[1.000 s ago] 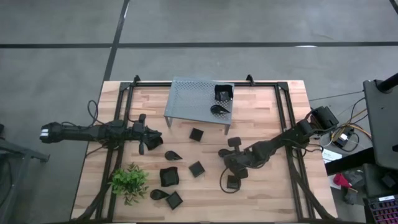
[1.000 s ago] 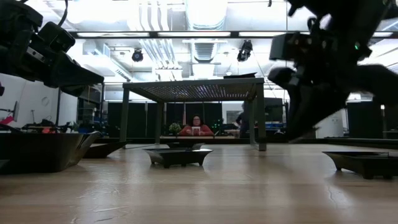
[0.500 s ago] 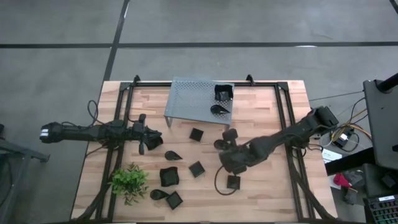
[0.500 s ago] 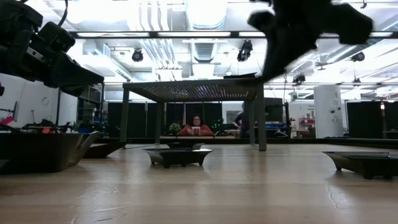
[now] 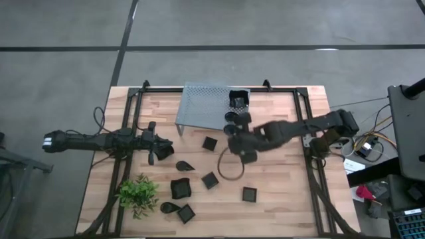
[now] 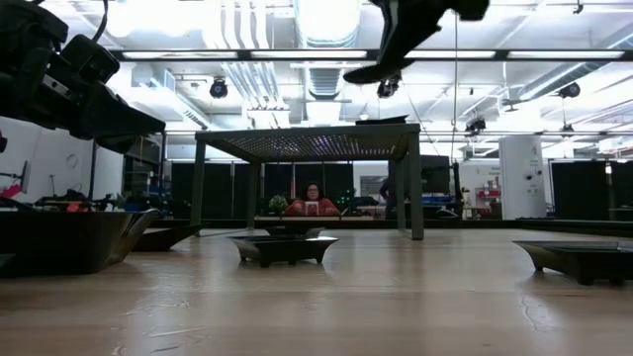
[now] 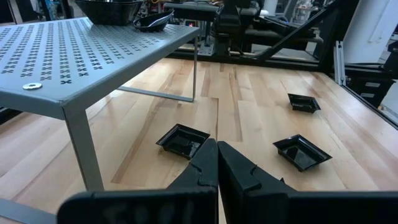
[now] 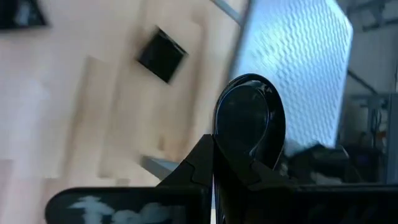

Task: Pick & Place Mini shaped plates
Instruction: Stack the black drop shaped plate on top of the other black drop shaped plate on the shelf

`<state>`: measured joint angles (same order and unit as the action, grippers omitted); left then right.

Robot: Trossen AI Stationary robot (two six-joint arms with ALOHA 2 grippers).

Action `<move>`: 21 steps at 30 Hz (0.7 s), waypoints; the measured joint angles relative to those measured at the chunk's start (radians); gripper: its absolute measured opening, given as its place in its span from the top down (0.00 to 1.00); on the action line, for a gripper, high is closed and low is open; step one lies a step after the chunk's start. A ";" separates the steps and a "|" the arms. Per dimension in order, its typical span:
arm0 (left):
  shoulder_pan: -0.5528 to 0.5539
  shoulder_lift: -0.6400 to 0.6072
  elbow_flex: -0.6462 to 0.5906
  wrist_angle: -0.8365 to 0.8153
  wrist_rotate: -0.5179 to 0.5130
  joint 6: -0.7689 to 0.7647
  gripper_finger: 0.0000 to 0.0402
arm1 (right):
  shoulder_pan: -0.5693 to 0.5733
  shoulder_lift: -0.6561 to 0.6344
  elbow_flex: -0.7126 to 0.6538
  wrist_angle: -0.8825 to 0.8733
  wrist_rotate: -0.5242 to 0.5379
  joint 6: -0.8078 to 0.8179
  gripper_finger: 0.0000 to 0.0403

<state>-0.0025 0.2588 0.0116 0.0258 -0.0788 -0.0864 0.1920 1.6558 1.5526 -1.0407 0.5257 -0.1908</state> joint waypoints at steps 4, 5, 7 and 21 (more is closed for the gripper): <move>0.000 0.000 0.000 0.000 0.000 0.000 1.00 | -0.090 0.000 0.003 -0.011 -0.018 -0.036 0.98; 0.000 0.000 0.000 0.000 0.000 0.000 1.00 | -0.111 0.000 -0.001 -0.013 -0.030 -0.048 0.98; 0.000 0.000 0.000 0.000 0.000 0.000 1.00 | -0.152 0.000 -0.007 -0.013 -0.056 -0.054 0.98; 0.000 0.000 0.000 0.000 0.000 0.000 1.00 | -0.268 0.000 -0.015 0.046 -0.186 -0.040 0.98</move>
<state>-0.0021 0.2588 0.0120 0.0257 -0.0788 -0.0864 -0.0757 1.6562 1.5375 -0.9950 0.3393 -0.2310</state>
